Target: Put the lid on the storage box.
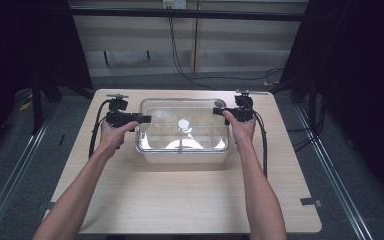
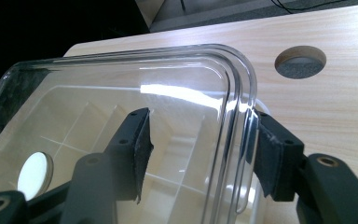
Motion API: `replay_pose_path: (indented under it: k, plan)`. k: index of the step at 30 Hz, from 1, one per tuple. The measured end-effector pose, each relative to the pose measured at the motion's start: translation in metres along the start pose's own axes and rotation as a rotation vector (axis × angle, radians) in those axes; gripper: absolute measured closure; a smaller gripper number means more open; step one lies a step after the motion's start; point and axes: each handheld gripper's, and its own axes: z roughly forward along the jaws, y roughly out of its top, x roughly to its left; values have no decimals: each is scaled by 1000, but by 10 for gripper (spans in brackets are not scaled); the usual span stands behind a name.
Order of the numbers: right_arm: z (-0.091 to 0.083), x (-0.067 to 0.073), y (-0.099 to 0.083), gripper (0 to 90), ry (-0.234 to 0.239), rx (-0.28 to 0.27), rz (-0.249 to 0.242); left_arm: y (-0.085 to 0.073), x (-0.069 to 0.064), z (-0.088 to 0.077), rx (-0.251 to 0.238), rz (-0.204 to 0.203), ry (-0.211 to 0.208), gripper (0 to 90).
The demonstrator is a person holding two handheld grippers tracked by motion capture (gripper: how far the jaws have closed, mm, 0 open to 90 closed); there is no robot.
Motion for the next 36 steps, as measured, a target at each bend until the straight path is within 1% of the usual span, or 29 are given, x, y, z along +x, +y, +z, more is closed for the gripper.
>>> replay_pose_path:
  k: [2,4,7,8,11,12,15,17,19,21,22,24,25,26,28,29,30,31,33,34,36]
  plan:
    - [2,0,-1,417,-2,6,-1,-2,3,1,3,-7,-9,456]
    - [4,-1,-3,414,-3,12,-3,-4,6,4,3,-28,-13,456]
    - [7,0,-6,405,-13,16,-3,-7,8,5,10,-27,-14,447]
    - [8,-1,-7,407,-15,13,-6,-8,9,5,19,-24,-12,446]
    - [8,-2,-7,405,-17,14,-14,-8,10,4,23,-11,-10,443]
    - [8,-1,-7,403,-22,12,-16,-8,9,5,23,-16,-8,443]
    - [8,1,-8,397,-41,8,-35,-8,8,4,28,-7,0,439]
    - [6,2,-8,397,-55,9,-49,-8,7,5,21,-5,-2,440]
    - [4,2,-10,403,-80,-2,-69,-8,6,6,25,-6,-1,442]
    - [3,3,-11,399,-96,-3,-76,-9,6,8,23,-13,-3,440]
    - [3,3,-11,397,-102,-1,-81,-9,6,8,22,-9,-3,440]
    - [3,3,-11,392,-116,3,-72,-9,6,9,24,-9,-2,442]
    - [5,2,-12,386,-117,5,-73,-9,6,9,35,2,11,442]
    - [6,1,-13,385,-115,10,-68,-10,6,9,37,2,13,442]
    - [9,-2,-16,381,-110,22,-53,-12,8,11,43,-16,4,439]
    - [11,-4,-17,379,-104,26,-44,-12,9,11,38,-11,1,438]
    - [11,-5,-18,379,-95,17,-34,-12,9,11,35,-13,3,437]
    - [11,-5,-18,376,-96,15,-33,-12,8,12,37,-10,7,434]
    - [11,-5,-18,372,-94,19,-42,-12,7,13,34,0,11,416]
    - [11,-6,-18,373,-86,21,-42,-13,7,14,32,-9,15,403]
    - [8,-7,-18,347,-91,21,-40,-14,6,14,40,-5,20,355]
